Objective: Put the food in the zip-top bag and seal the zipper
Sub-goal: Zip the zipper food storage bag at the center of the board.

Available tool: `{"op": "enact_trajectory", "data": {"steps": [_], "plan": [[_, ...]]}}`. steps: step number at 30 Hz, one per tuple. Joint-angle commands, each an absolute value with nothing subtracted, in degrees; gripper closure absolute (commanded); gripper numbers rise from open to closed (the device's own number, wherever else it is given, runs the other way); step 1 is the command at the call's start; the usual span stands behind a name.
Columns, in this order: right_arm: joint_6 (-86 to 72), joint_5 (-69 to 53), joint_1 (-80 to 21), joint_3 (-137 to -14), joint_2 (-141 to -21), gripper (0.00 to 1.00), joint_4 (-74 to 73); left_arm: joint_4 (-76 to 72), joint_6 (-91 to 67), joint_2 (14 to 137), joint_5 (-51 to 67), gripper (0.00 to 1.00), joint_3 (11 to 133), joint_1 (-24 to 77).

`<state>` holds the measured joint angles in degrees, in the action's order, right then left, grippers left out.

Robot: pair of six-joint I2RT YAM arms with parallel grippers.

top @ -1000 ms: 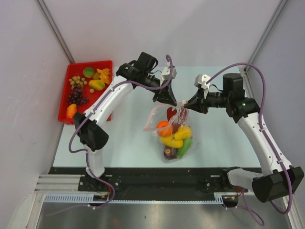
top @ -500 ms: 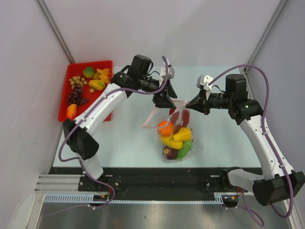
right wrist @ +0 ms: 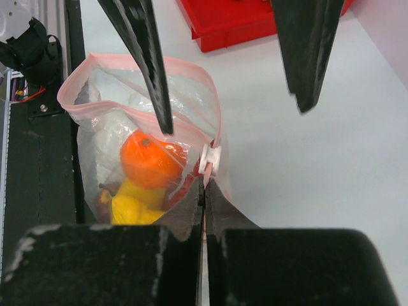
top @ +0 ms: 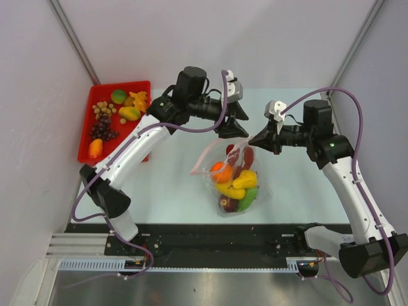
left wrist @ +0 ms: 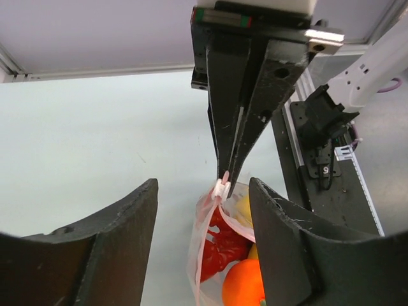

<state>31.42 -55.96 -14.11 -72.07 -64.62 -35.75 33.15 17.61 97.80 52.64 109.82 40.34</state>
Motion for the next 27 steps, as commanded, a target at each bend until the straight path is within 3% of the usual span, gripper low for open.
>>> {"op": "enact_trajectory", "data": {"steps": [1, 5, 6, 14, 22, 27], "plan": [[30.85, -56.43, -13.80, -72.77, -62.49, 1.00, -32.87, 36.11, 21.69, 99.32, 47.83, 0.38, 112.32, 43.15], [31.03, -56.78, -13.71, -72.77, -62.23, 1.00, -32.96, 35.60, 21.27, 99.93, 46.76, 0.50, 111.88, 43.86], [31.03, -56.69, -13.71, -72.77, -62.14, 1.00, -32.87, 35.60, 21.01, 100.02, 46.50, 0.57, 112.06, 43.86], [30.41, -56.25, -12.75, -72.69, -61.79, 1.00, -33.31, 39.98, 22.58, 100.37, 46.58, 0.78, 111.97, 43.77], [29.18, -56.95, -10.64, -72.69, -61.70, 1.00, -32.87, 41.75, 22.77, 99.50, 45.70, 0.90, 110.04, 42.72], [28.92, -57.48, -8.79, -72.34, -61.00, 1.00, -32.96, 44.82, 24.42, 99.05, 45.09, 0.91, 108.81, 40.61]]}}
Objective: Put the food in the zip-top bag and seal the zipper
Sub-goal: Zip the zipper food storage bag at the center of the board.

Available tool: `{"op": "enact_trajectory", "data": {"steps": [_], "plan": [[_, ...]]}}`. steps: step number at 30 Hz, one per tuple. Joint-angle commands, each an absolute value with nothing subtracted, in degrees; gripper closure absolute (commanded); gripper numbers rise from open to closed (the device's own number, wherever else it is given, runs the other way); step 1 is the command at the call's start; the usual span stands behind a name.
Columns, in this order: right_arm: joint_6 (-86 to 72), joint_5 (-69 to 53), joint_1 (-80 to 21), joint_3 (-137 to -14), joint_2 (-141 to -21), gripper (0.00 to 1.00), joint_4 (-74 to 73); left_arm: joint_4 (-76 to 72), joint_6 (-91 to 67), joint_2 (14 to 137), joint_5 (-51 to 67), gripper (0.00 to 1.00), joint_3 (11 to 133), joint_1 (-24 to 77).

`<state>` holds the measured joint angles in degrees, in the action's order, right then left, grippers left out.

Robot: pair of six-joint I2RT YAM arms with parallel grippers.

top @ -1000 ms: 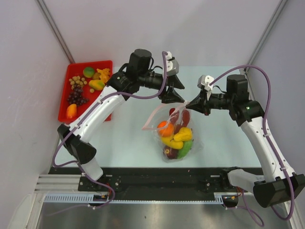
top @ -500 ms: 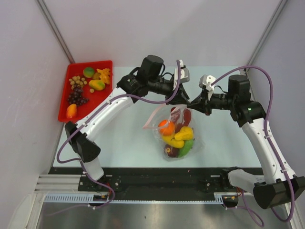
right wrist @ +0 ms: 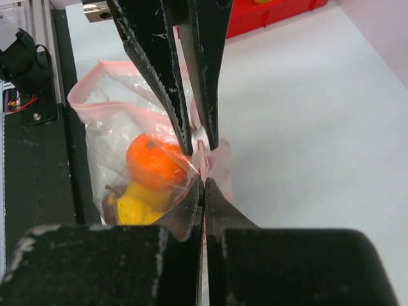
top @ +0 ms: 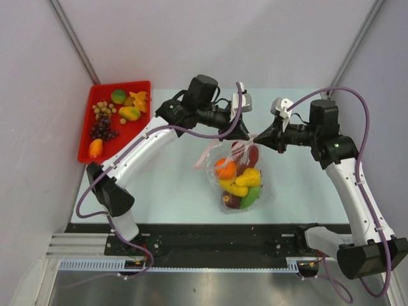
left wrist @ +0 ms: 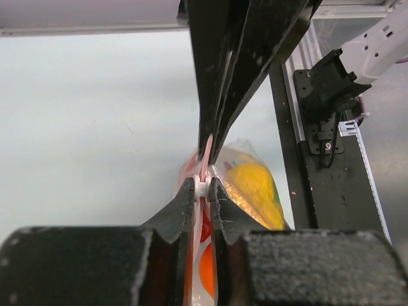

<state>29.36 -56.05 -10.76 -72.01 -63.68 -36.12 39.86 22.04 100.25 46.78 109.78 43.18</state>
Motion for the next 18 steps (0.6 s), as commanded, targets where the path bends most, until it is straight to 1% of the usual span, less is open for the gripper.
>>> {"op": "enact_trajectory", "data": {"steps": [1, 6, 8, 9, 10, 11, 12, 14, 16, 18], "plan": [[28.74, -57.65, -8.44, -72.25, -60.91, 1.00, -32.87, 45.35, 24.78, 98.70, 44.39, 0.91, 108.63, 39.91], [28.83, -59.06, -7.30, -71.81, -60.21, 1.00, -33.22, 46.58, 25.93, 98.09, 43.68, 0.90, 108.28, 39.02], [29.00, -60.72, -7.29, -71.72, -60.20, 1.00, -33.31, 46.58, 25.14, 98.61, 45.17, 0.93, 110.11, 39.11], [28.48, -61.17, -7.29, -71.72, -60.12, 0.95, -32.96, 46.50, 24.96, 98.96, 45.52, 0.94, 110.91, 39.29], [28.04, -61.43, -7.73, -71.72, -59.94, 0.80, -32.78, 46.67, 24.87, 99.23, 45.79, 0.94, 111.96, 39.81], [27.86, -61.87, -8.00, -71.72, -59.85, 0.46, -32.44, 47.71, 25.83, 99.75, 46.49, 0.96, 114.06, 40.25], [27.95, -61.96, -8.43, -71.72, -59.77, 0.34, -32.26, 48.42, 26.54, 100.28, 46.49, 0.96, 114.95, 40.78], [28.38, -60.65, -10.10, -71.72, -59.77, 0.23, -31.91, 50.26, 28.99, 100.63, 46.67, 0.97, 116.71, 42.53], [29.00, -59.86, -10.98, -71.72, -59.85, 0.21, -31.90, 50.71, 29.97, 100.81, 47.11, 0.98, 117.07, 43.76], [29.88, -59.59, -11.86, -71.72, -60.12, 0.21, -31.90, 51.06, 30.76, 100.90, 47.02, 0.98, 117.42, 44.38]]}}
